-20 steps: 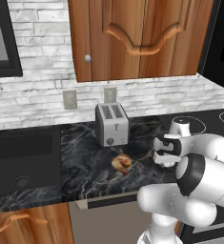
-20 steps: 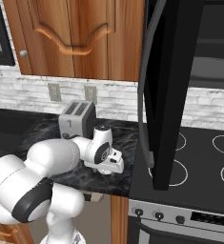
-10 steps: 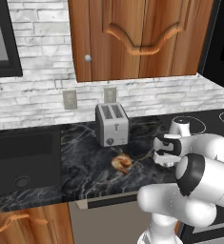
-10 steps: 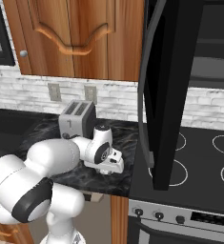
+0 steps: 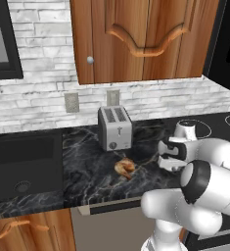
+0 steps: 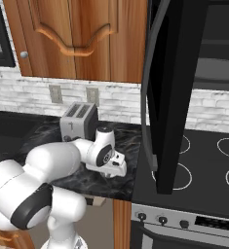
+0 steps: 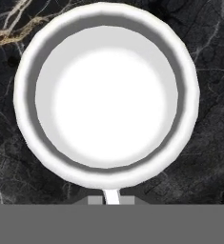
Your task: Pick the mug from the counter and place it inside the microwave. Then close the microwave.
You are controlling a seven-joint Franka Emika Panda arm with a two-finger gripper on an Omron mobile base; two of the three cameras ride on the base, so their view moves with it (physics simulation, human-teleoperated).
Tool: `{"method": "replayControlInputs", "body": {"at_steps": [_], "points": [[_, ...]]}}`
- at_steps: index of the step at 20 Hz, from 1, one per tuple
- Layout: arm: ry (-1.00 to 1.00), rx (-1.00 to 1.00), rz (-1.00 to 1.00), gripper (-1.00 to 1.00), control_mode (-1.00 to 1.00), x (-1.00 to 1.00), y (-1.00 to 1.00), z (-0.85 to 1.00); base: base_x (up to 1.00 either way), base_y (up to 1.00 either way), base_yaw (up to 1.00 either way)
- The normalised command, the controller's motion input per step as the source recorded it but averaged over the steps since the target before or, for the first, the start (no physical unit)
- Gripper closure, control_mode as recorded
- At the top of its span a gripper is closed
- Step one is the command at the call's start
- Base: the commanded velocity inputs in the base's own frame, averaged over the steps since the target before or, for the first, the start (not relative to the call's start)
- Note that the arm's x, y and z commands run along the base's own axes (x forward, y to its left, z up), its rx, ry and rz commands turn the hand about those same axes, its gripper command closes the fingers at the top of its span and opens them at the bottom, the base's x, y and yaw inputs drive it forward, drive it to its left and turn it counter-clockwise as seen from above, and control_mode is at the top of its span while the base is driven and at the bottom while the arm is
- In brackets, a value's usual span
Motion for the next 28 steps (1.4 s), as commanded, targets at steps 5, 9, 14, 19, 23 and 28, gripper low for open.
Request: {"method": "replayControlInputs", "body": {"at_steps": [5,9,14,19,23,28], "points": [[-0.01,0.0,0.0,1.0,-1.0,-0.07,0.03,0.47,0.0,0.0,0.0],[0.0,0.0,0.0,1.0,-1.0,-0.01,0.16,0.62,0.0,0.0,0.0],[0.0,0.0,0.0,1.0,-1.0,-0.07,0.31,0.6,0.0,0.0,0.0],[0.0,0.0,0.01,1.0,-1.0,-0.16,0.47,0.6,0.0,0.0,0.0],[0.0,0.0,0.01,1.0,-1.0,-0.2,0.63,0.35,0.0,0.0,0.0],[-0.02,0.0,0.0,1.0,-1.0,-0.11,0.66,0.31,0.0,0.0,0.0]]}}
